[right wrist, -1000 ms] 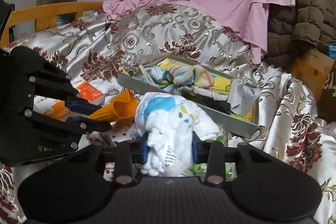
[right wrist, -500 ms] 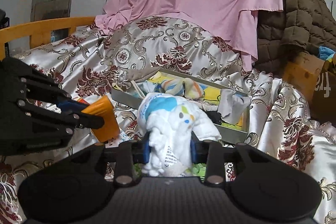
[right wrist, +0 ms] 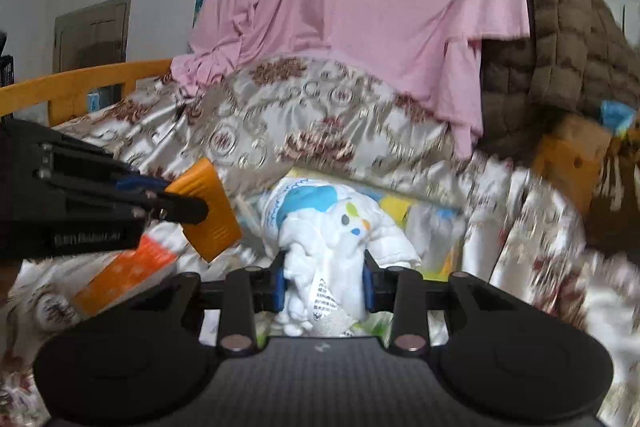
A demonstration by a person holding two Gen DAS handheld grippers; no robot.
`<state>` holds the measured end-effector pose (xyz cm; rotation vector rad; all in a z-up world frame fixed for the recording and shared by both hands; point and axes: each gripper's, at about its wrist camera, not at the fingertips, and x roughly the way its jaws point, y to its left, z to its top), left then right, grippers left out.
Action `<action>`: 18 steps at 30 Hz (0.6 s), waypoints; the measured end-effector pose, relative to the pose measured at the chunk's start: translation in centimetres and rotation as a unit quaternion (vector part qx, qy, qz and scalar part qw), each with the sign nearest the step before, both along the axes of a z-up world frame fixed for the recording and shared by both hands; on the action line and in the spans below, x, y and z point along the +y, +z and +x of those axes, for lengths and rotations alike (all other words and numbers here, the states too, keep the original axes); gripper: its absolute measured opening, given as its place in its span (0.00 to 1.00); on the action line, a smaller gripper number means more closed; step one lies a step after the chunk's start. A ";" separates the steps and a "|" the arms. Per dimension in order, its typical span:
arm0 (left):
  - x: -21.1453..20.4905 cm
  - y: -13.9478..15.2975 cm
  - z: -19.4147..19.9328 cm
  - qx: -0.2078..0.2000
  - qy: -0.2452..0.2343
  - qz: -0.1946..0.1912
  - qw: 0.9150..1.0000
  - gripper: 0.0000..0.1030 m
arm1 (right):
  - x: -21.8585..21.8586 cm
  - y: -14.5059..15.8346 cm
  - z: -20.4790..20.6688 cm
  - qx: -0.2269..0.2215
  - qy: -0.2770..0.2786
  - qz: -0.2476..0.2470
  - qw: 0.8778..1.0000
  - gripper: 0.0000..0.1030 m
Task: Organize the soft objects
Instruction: 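Carry the orange band and white muslin cloth over the tray with both tools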
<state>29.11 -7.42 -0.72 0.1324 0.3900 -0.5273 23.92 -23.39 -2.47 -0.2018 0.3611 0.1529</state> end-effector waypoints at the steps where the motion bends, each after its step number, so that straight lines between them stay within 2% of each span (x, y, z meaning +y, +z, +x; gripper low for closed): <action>1: -0.3 0.6 0.6 -0.004 0.001 -0.011 1.000 0.11 | -0.1 0.6 0.6 -0.009 0.003 -0.009 1.000 0.37; 7: -2.2 3.6 5.6 -0.034 0.006 -0.051 0.998 0.11 | -1.3 3.3 5.7 -0.017 0.013 -0.011 1.000 0.36; 12: -4.0 4.7 10.8 -0.059 0.009 -0.050 0.997 0.11 | -3.0 4.1 12.2 0.006 0.015 -0.003 1.000 0.37; 18: -5.4 3.8 17.9 -0.043 0.020 -0.060 0.997 0.11 | -5.0 3.6 19.8 0.037 0.005 -0.005 0.999 0.37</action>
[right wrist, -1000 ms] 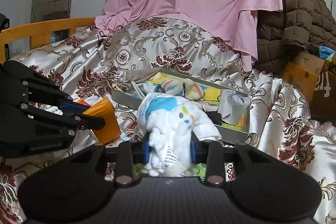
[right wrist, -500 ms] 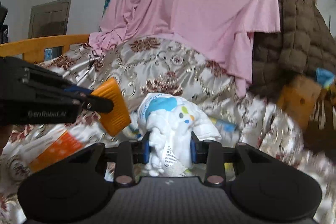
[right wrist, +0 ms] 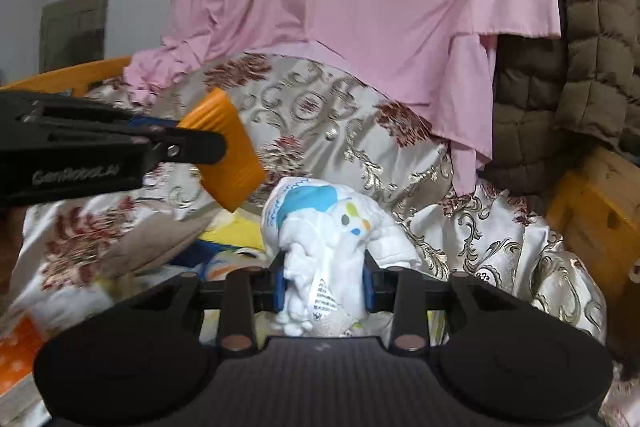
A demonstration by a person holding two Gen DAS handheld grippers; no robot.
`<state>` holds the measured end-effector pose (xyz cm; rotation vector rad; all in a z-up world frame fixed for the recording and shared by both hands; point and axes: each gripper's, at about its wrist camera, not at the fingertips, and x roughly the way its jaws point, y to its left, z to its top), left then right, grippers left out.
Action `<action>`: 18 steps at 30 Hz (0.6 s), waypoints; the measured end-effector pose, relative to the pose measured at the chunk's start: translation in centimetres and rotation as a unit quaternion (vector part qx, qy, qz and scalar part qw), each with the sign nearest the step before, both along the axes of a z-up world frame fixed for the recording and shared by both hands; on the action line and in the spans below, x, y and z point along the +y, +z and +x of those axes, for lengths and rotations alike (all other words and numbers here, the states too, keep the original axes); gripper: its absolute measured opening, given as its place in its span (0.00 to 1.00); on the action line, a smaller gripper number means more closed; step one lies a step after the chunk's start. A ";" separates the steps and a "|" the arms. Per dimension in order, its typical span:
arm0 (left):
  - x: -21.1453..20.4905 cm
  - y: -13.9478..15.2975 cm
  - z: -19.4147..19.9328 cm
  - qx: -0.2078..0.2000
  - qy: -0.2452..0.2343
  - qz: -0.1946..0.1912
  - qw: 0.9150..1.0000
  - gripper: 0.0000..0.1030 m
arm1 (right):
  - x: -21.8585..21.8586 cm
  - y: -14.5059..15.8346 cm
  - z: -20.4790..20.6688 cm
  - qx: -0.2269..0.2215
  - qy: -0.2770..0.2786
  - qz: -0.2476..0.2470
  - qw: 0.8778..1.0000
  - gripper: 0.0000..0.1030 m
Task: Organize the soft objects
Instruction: 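Carry the orange band and white muslin cloth over the tray with both tools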
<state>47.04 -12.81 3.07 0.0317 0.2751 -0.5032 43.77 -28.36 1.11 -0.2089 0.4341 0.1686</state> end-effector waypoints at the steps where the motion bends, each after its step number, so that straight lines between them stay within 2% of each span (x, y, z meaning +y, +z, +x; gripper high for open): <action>1: -0.1 -0.4 1.2 0.009 0.003 -0.004 1.000 0.11 | -0.4 -0.2 1.0 0.007 -0.002 0.006 1.000 0.37; 9: -0.4 -5.0 8.1 0.093 0.027 -0.034 0.995 0.12 | -2.3 -3.3 7.9 0.078 -0.026 0.049 0.995 0.37; 18: -1.1 -8.1 9.4 0.141 0.031 -0.034 0.989 0.12 | -2.6 -6.6 9.1 0.115 -0.040 0.048 0.991 0.39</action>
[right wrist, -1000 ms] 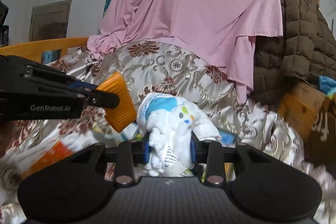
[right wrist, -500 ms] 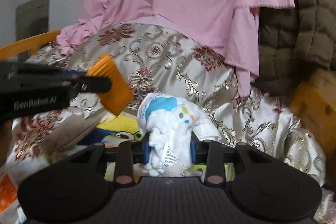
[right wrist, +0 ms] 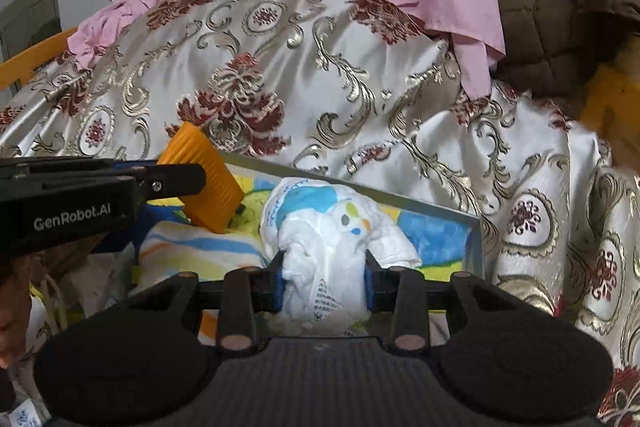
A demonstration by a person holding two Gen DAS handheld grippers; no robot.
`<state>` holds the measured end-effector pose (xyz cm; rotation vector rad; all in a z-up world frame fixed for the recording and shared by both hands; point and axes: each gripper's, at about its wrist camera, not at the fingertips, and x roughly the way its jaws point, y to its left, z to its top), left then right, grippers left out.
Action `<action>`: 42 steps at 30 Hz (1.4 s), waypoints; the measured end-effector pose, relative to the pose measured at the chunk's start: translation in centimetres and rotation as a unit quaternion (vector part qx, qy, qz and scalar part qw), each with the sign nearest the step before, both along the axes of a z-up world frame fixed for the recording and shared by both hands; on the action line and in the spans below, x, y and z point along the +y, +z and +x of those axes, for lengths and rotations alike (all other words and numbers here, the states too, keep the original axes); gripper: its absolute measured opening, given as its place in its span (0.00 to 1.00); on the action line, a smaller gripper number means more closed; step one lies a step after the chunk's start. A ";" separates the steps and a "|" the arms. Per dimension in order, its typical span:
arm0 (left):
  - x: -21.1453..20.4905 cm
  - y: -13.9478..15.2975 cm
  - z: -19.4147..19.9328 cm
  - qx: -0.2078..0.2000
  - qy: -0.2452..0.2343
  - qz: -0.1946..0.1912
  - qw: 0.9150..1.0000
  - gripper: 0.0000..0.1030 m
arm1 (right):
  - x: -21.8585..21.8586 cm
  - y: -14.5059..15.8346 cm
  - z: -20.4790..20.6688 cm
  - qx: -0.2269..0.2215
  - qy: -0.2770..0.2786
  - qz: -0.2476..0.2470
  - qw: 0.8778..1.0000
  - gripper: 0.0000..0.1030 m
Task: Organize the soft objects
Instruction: 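Carry the orange band and white muslin cloth over the tray with both tools, then lower the band and muslin cloth into the tray and open both tools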
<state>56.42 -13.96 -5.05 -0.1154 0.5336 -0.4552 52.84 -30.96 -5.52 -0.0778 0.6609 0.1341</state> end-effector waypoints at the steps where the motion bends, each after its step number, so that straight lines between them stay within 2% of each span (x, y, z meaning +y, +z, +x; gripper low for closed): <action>1: -0.1 -0.3 0.0 0.006 -0.001 0.000 1.000 0.12 | -0.1 -0.1 -0.1 0.001 -0.002 0.001 1.000 0.40; 6: -0.9 -1.0 -0.3 0.018 -0.006 0.007 1.000 0.14 | -0.6 -0.6 0.1 0.010 -0.013 0.013 1.000 0.43; 12: -1.3 -0.8 -0.9 0.023 -0.009 0.017 1.000 0.19 | -0.7 -0.3 -0.6 0.006 -0.023 0.012 1.000 0.54; 17: -0.6 -0.4 -1.5 0.027 0.004 0.014 1.000 0.23 | -0.8 0.7 -1.5 -0.004 -0.030 0.003 1.000 0.64; 23: -0.4 1.2 -2.5 0.025 0.010 0.012 1.000 0.34 | -1.5 2.9 -2.7 -0.020 -0.040 0.007 0.999 0.74; 24: -0.4 1.6 -2.8 0.023 0.010 0.012 1.000 0.36 | -1.7 3.4 -3.1 -0.025 -0.042 0.007 0.999 0.76; 27: -0.3 2.9 -3.9 0.010 0.019 0.013 1.000 0.58 | -2.0 4.7 -3.9 -0.037 -0.047 0.002 0.998 0.82; 28: -0.2 3.3 -4.3 0.005 0.021 0.011 1.000 0.62 | -2.1 5.2 -4.1 -0.040 -0.049 -0.001 0.998 0.83; 37: 1.4 8.5 -8.7 -0.042 0.047 0.006 0.998 0.81 | -2.8 10.7 -7.8 -0.078 -0.069 0.008 0.994 0.94; 42: 2.6 11.2 -11.9 -0.065 0.054 -0.001 0.996 0.85 | -2.2 13.3 -10.8 -0.103 -0.066 0.006 0.992 0.97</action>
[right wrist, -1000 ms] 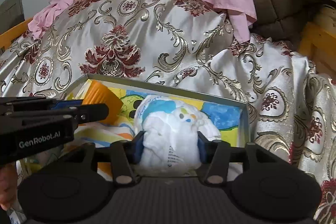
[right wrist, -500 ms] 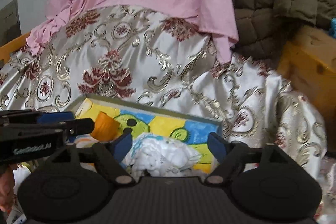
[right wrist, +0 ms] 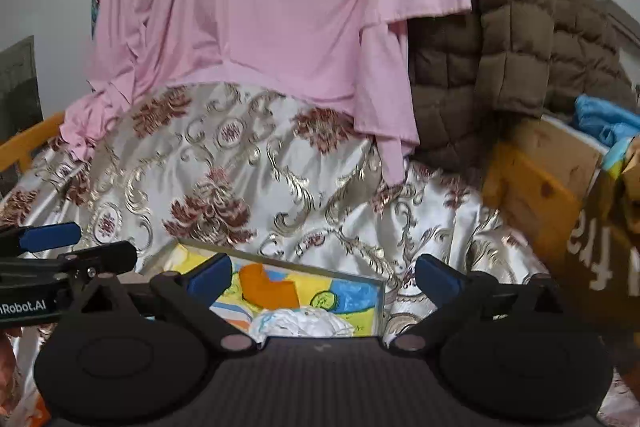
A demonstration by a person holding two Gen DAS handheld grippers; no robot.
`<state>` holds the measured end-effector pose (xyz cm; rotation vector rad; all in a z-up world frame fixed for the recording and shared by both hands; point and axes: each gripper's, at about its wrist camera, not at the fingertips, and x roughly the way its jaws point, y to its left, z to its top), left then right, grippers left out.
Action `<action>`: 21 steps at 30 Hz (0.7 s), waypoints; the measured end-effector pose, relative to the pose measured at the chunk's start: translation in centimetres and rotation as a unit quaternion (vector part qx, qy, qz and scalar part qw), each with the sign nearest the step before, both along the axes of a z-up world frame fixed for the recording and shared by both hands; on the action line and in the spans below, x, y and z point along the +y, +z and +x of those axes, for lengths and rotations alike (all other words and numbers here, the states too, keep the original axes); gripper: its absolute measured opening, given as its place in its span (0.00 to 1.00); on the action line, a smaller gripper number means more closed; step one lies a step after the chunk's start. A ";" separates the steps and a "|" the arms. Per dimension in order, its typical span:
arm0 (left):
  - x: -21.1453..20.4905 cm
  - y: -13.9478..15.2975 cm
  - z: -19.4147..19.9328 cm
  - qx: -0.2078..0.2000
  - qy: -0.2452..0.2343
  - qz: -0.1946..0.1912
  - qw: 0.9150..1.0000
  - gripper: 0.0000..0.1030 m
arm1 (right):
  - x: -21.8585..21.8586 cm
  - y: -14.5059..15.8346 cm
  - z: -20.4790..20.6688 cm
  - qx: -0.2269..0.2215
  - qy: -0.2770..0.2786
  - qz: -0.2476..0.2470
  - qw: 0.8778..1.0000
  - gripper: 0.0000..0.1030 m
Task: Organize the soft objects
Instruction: 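Lower the band and muslin cloth into the tray and open both tools, then lift both open tools away from the tray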
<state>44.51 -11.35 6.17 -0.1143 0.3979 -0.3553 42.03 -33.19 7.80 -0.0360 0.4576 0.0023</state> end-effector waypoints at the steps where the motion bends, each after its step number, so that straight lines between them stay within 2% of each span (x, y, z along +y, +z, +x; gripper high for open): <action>1: 0.3 0.4 -0.6 -0.003 0.003 -0.003 1.000 0.85 | 0.2 0.5 -0.7 -0.007 0.000 0.000 1.000 0.98; 10: 2.8 3.3 -7.4 -0.050 0.033 -0.007 0.998 0.93 | 1.5 3.0 -7.0 -0.042 0.005 0.018 0.999 1.00; 21: 5.3 4.3 -14.3 -0.071 0.045 -0.013 0.996 0.99 | 3.3 4.2 -14.9 -0.067 0.006 0.020 0.998 1.00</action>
